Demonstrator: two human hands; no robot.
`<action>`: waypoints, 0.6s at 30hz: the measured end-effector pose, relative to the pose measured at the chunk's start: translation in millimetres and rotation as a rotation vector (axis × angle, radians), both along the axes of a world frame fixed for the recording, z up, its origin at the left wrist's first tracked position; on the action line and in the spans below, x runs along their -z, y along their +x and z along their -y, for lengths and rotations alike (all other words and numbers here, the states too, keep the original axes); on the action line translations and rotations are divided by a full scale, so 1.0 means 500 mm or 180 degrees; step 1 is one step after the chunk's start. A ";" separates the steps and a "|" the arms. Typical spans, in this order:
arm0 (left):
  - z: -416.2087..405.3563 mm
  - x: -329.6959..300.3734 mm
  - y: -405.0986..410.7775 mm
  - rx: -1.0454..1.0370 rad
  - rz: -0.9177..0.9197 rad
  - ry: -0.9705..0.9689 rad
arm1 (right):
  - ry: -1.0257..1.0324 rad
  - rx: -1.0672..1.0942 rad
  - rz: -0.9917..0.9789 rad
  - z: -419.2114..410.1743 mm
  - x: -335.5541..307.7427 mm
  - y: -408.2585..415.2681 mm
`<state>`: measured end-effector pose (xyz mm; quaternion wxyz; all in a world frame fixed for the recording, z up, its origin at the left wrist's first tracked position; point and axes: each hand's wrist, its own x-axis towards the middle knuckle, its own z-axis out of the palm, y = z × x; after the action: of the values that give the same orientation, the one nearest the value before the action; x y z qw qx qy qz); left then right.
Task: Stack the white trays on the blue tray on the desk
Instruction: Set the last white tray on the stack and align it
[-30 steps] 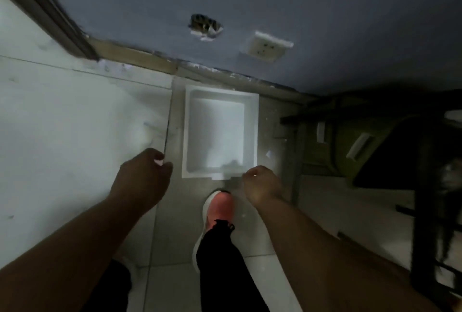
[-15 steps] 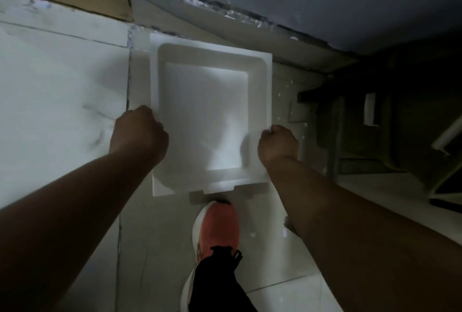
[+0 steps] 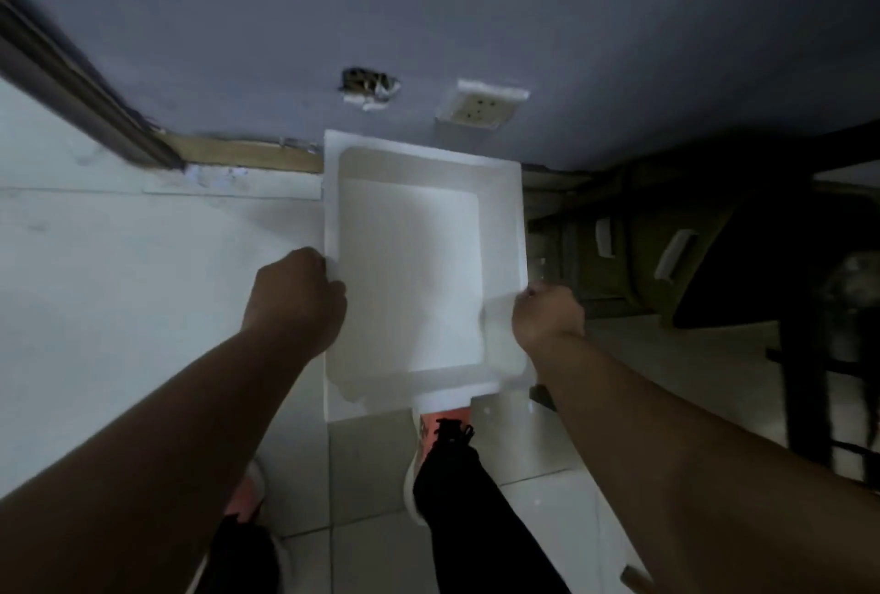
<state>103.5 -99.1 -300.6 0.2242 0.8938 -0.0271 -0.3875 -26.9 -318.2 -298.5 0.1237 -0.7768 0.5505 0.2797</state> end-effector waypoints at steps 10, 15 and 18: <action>-0.153 -0.455 0.052 0.0232 0.0325 0.0041 | 0.0244 0.0648 0.1322 -0.116 -0.468 0.041; -0.186 -0.673 0.050 0.0239 0.0428 -0.0109 | 0.0138 0.0753 0.1652 -0.154 -0.672 0.031; -0.200 -0.788 0.062 0.0452 0.0454 -0.0171 | 0.0023 0.0703 0.1725 -0.172 -0.777 0.017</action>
<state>134.7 0.8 93.7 0.2175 0.9086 -0.1167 -0.3369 -18.2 -232.4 90.2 0.2987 -0.7582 0.5776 0.0489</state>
